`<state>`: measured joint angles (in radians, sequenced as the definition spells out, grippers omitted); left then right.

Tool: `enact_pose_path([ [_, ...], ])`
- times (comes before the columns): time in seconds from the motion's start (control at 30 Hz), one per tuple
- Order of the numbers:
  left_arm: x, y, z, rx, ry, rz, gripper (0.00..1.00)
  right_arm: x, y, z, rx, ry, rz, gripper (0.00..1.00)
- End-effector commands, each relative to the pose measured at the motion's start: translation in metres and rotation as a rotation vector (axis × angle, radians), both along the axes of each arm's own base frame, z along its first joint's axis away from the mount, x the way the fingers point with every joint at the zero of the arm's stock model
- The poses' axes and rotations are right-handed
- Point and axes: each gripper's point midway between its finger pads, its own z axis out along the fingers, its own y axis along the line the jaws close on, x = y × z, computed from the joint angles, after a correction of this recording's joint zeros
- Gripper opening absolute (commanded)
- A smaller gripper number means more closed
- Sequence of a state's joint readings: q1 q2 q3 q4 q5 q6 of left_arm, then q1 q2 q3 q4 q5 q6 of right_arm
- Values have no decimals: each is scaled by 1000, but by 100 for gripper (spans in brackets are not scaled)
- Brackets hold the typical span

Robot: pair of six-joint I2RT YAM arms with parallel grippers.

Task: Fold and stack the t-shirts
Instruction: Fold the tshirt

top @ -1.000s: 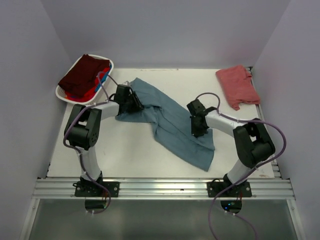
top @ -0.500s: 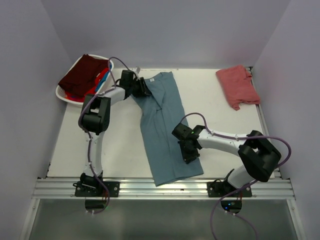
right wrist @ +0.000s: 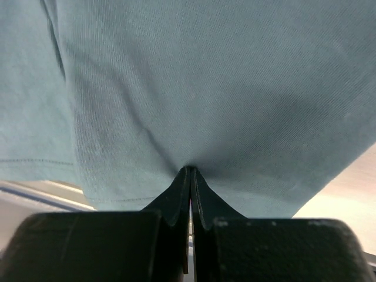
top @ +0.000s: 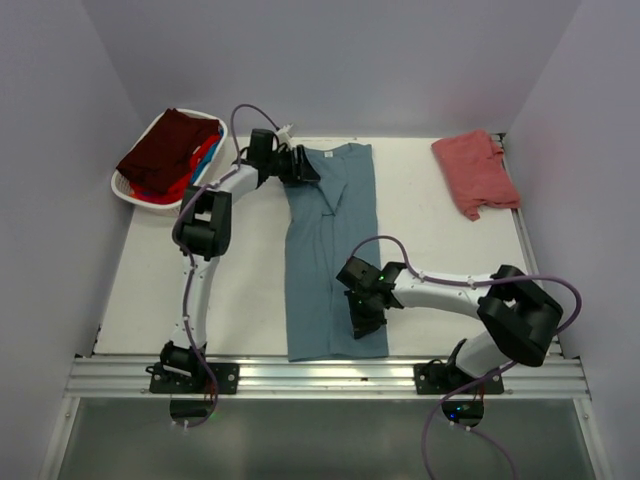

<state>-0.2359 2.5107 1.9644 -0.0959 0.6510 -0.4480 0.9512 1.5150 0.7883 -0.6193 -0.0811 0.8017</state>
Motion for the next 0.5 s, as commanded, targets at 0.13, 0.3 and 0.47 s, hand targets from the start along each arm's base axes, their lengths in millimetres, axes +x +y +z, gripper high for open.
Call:
enact_pose_path([
  [0.13, 14, -3, 26, -1, -114, -60, 65, -14, 23, 28, 163, 21, 21, 0],
  [0.3, 22, 15, 134, 34, -378, 61, 93, 13, 56, 89, 365, -187, 152, 23],
  [0.47, -15, 48, 234, 32, -580, 234, 100, 84, 68, 161, 329, -551, 175, 68],
])
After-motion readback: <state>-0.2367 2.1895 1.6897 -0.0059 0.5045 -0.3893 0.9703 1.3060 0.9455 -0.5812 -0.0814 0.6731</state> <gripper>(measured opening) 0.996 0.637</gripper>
